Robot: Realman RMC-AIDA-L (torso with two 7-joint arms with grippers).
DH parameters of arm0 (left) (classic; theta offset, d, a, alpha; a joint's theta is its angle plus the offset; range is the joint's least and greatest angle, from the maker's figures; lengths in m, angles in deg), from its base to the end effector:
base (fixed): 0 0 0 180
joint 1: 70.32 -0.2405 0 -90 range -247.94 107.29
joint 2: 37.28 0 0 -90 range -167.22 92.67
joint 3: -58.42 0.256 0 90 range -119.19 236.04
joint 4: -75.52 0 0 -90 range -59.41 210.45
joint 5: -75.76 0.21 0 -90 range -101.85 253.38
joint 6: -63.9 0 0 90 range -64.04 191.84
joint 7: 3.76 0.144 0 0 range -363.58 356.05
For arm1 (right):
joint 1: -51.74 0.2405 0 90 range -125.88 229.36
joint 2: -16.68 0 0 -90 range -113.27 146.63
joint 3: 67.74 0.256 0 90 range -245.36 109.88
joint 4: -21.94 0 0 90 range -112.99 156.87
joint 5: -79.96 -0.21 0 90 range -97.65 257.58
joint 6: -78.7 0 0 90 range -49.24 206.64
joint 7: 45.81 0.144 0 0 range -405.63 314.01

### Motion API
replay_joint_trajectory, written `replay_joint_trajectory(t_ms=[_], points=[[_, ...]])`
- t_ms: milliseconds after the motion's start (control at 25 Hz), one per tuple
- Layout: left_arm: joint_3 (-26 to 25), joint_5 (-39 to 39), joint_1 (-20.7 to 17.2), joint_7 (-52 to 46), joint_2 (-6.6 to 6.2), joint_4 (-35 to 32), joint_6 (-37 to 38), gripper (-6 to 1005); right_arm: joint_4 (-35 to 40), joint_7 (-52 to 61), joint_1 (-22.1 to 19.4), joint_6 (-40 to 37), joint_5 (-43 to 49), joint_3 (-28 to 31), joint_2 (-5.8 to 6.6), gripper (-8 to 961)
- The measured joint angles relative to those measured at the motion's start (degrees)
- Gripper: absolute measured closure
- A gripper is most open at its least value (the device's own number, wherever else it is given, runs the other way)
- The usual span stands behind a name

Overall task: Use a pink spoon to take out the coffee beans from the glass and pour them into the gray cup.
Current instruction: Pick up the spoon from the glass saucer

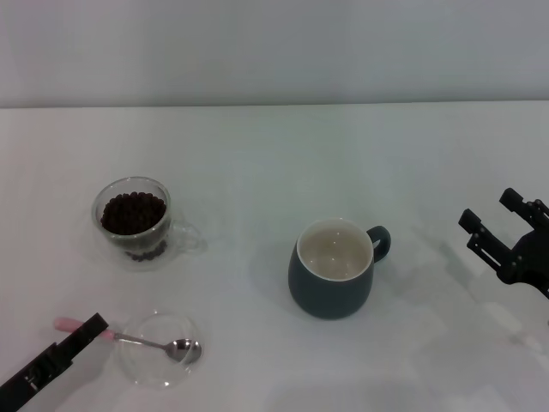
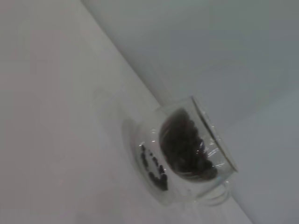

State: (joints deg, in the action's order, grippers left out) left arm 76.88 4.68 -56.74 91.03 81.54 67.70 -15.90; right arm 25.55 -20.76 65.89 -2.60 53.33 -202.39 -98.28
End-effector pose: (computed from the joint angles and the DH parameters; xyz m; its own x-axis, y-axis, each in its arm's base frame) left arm -0.3673 0.2152 -0.0468 -0.0366 0.6368 0.7701 0.9629 -0.1836 0.1976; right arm 0.3636 0.2418 -0.0108 0.6725 -0.0587 -0.7378 -0.6873 -0.4195 -0.5930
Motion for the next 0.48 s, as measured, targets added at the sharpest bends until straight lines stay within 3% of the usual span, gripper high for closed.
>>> replay_joint_trajectory(t_ms=[80, 480], points=[[0.0, 0.0, 0.01, 0.53, 0.01, 0.02, -0.65, 836, 0.0, 0.03, 0.0, 0.25, 0.0, 0.0, 0.0, 199], [0.0, -0.01, 0.15, 0.92, -0.3, -0.76, -5.05, 860, -0.13, 0.15, -0.1, 0.47, 0.0, 0.0, 0.0, 199]])
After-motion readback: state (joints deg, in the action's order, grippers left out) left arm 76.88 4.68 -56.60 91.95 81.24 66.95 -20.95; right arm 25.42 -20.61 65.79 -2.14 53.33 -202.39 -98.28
